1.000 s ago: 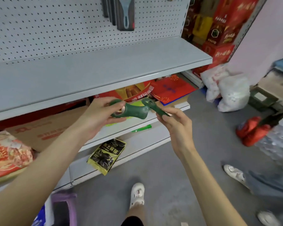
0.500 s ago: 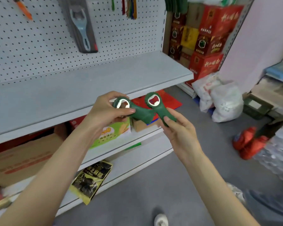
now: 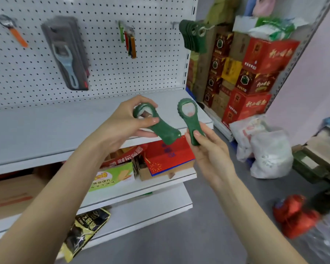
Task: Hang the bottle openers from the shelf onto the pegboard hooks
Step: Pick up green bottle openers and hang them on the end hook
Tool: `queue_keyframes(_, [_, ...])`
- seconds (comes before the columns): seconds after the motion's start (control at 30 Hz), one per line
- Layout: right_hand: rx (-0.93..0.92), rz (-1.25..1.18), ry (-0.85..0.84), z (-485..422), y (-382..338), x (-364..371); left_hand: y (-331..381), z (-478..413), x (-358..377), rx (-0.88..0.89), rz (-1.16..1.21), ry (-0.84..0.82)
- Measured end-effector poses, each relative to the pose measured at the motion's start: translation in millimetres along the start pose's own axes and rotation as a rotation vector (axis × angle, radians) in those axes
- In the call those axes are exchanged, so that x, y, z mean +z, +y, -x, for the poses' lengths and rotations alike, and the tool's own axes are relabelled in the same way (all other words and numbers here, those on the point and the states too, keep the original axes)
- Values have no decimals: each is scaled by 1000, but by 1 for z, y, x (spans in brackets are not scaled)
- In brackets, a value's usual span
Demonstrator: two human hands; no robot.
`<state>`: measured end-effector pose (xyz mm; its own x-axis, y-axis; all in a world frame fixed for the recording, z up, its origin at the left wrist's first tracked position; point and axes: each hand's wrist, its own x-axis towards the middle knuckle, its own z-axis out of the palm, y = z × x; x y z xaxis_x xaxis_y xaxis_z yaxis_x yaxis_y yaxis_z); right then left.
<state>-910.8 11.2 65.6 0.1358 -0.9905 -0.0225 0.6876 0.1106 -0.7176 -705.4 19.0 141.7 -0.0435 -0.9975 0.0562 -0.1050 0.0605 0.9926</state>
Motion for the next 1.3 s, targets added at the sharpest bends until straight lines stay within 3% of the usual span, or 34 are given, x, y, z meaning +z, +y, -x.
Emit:
queue_keyframes(0.27, [-52,-7,-167,-54,-86,-29,29,-42,73,87,-125,81])
queue_keyframes(0.63, [50,-31,-166,-131,-192,-66,64,-92,157,152,-55,379])
queue_keyframes(0.93, [31,6,-71,-206,-207,-53,63,-139,160,164,108,505])
queue_keyframes(1.3, [-115,66,-67,-305,-192,-18,55,-233,116,196,83,394])
